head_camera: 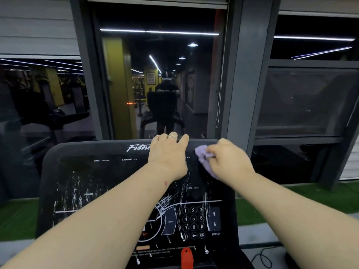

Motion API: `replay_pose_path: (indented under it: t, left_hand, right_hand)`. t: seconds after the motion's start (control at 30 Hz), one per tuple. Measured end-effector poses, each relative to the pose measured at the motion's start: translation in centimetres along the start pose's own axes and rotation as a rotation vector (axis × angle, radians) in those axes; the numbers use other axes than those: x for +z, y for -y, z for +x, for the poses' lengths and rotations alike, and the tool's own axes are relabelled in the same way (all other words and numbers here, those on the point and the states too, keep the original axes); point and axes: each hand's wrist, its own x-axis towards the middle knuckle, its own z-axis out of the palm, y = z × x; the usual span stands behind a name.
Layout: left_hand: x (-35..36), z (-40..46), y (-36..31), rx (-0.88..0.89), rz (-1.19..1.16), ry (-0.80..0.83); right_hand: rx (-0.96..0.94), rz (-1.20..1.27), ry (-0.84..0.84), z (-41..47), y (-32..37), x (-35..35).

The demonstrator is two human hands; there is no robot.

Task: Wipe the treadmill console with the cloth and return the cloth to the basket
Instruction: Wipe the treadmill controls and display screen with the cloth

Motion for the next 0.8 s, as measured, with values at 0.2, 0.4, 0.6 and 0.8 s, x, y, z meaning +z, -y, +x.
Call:
replay_pose_path:
  t: [0.2, 0.4, 0.6, 0.8]
  left_hand:
    - [0.2, 0.1, -0.1, -0.035, -0.032, -0.039]
    - [0.3, 0.3, -0.3, -0.057, -0.034, -0.035]
    - [0.2, 0.1, -0.8, -0.039, -0.035, -0.029]
    - [0.2, 0.2, -1.3, -0.066, 0.003, -0.017]
  right_hand:
    - [-0.167, 0.013, 0.073, -3.2, 1.5, 1.8]
    - [-0.014, 0.028, -0.095, -0.6, 0.1, 0.8]
    - [-0.166, -0.031, 0.065, -0.5, -0.8, 0.0]
    - [-0.151, 0.033, 0.02, -3.0, -0.4, 1.8]
